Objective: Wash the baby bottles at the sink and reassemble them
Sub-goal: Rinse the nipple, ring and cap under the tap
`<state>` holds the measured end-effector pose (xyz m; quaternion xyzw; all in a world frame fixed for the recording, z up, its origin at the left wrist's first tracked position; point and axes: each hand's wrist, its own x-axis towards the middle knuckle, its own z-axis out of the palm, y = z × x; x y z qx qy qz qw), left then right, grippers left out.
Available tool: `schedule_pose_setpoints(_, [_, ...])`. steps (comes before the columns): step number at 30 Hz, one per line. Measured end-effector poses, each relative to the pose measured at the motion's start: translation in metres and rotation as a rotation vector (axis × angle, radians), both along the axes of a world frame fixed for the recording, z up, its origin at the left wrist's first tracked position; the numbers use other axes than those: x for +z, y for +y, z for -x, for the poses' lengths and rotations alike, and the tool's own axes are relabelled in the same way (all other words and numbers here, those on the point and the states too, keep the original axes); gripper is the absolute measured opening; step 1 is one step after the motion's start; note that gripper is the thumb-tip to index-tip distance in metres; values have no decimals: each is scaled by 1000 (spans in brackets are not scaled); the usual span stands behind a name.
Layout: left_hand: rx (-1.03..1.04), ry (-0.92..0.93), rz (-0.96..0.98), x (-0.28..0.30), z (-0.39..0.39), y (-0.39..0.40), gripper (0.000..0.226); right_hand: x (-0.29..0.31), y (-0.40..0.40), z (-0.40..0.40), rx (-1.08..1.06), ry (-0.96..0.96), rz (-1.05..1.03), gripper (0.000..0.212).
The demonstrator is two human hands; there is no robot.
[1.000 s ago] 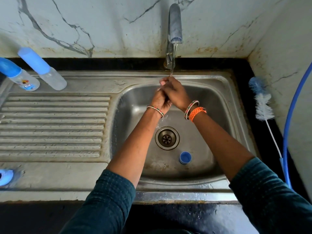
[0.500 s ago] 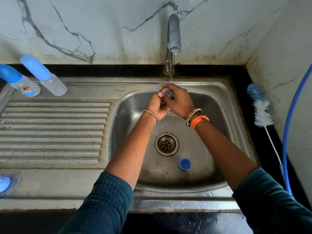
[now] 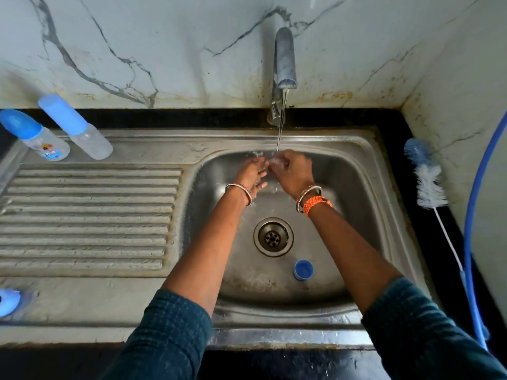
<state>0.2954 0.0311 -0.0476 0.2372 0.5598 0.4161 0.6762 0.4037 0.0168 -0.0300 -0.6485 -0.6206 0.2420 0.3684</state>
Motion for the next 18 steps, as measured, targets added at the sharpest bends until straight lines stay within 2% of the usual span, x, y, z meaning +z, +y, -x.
schedule_pose_setpoints(1, [5, 35, -9, -2, 2, 1, 16, -3, -1, 3, 3, -12, 31, 31])
schedule_pose_setpoints(4, [-2, 60, -8, -10, 9, 3, 20, 0, -3, 12, -107, 104, -173, 29])
schedule_pose_setpoints(5, [7, 33, 5, -11, 10, 2, 21, -2, -1, 14, -97, 111, -143, 27])
schedule_pose_setpoints(7, [52, 19, 23, -15, 12, 2, 25, -9, -2, 16, -22, 28, 117, 25])
schedule_pose_setpoints(8, [66, 19, 30, -17, 12, 2, 26, -12, -3, 16, -20, 3, 173, 24])
schedule_pose_setpoints(10, [67, -16, 29, -17, 14, 1, 24, -5, -2, 19, -103, 50, 83, 19])
schedule_pose_setpoints(11, [65, -37, 27, -17, 16, 1, 23, 2, -1, 20, -157, 139, 40, 14])
schedule_pose_setpoints(12, [60, -50, 32, -17, 17, 1, 23, 7, 2, 21, -190, 309, 69, 15])
schedule_pose_setpoints(15, [67, -72, 49, -14, 16, -1, 26, 21, 8, 19, -192, 1226, 482, 30])
schedule_pose_setpoints(16, [67, -88, 48, -12, 15, -1, 26, 23, 7, 15, -181, 1356, 601, 36])
schedule_pose_setpoints(18, [52, -115, 51, -9, 15, -1, 25, 21, 4, 8, -143, 1381, 715, 41])
